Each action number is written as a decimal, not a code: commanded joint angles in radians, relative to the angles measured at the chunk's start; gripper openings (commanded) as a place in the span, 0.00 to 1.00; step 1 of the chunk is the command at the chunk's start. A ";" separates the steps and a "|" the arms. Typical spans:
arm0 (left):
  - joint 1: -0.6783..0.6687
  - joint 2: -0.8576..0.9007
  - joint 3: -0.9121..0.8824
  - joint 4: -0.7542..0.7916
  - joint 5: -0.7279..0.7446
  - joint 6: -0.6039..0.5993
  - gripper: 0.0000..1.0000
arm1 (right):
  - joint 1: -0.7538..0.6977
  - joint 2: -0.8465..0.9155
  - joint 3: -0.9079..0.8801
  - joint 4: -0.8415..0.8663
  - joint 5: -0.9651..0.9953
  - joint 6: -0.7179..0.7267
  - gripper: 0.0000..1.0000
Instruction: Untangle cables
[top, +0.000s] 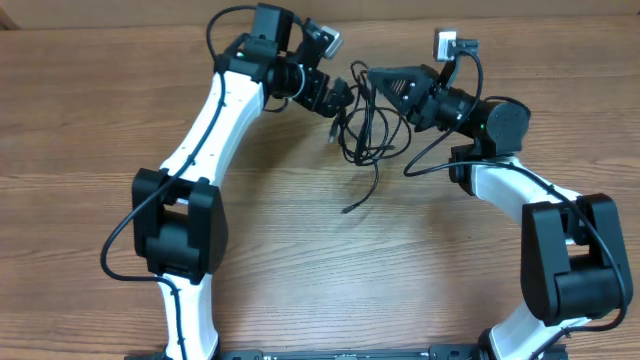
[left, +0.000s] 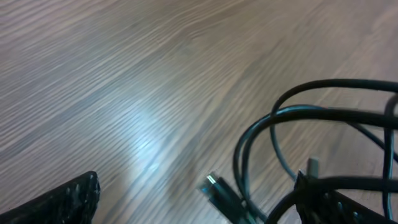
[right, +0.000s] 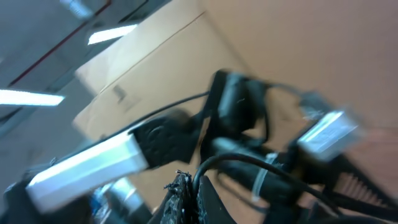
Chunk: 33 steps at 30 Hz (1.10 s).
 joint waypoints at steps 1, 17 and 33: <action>0.066 0.002 0.004 -0.002 -0.037 -0.069 1.00 | 0.003 -0.024 0.009 -0.039 0.190 -0.068 0.04; 0.066 0.002 0.004 0.021 0.140 -0.031 1.00 | 0.003 -0.024 0.009 -0.252 0.564 -0.168 0.04; -0.089 0.002 0.004 0.070 0.142 0.005 0.99 | 0.002 -0.024 0.009 -0.270 0.647 -0.168 0.04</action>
